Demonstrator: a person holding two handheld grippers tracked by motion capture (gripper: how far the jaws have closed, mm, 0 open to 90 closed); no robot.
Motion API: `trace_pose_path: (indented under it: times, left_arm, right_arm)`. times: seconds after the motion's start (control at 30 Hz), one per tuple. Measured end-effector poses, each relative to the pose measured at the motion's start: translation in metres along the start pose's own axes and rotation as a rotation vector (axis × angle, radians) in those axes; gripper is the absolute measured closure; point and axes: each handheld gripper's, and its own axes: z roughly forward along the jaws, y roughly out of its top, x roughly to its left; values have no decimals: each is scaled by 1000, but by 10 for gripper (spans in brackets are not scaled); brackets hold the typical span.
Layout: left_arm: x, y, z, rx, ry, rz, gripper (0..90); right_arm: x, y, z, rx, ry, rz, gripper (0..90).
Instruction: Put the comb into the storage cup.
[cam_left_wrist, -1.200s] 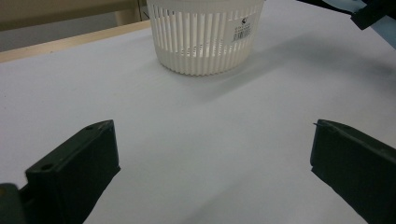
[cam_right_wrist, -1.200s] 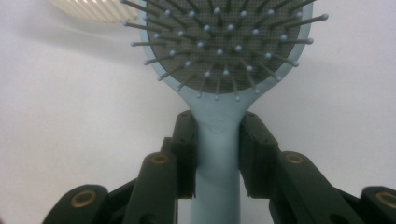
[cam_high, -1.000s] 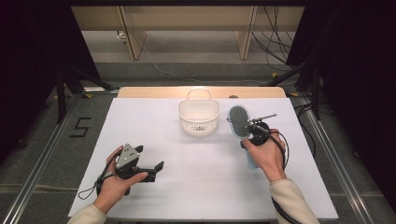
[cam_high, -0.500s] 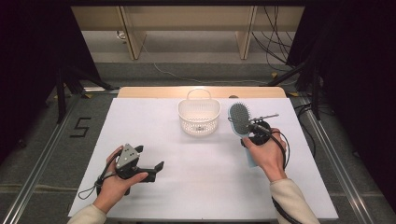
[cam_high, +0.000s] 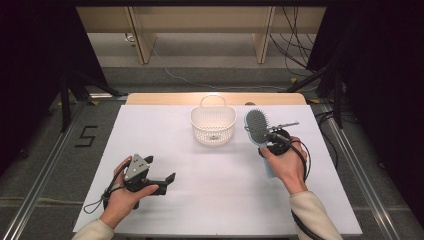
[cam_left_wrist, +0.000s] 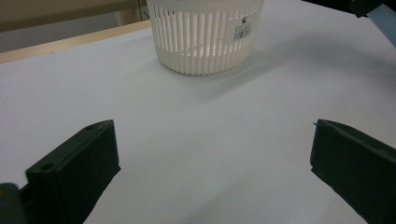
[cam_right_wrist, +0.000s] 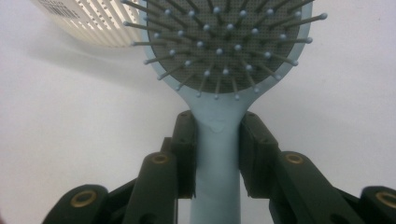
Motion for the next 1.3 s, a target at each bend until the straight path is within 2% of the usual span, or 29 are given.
trace_pose_path:
  times: [0.27, 0.83, 1.3]
  left_arm:
    - [0, 0, 0, 1, 0, -1, 7]
    - [0, 0, 0, 2, 3, 0, 10]
    - [0, 0, 0, 2, 5, -2, 11]
  right_arm:
    - [-1, 1, -2, -40, -1, 2, 705]
    - [-2, 1, -4, -69, 21, -5, 705]
    - [-1, 3, -10, -138, 11, -23, 705]
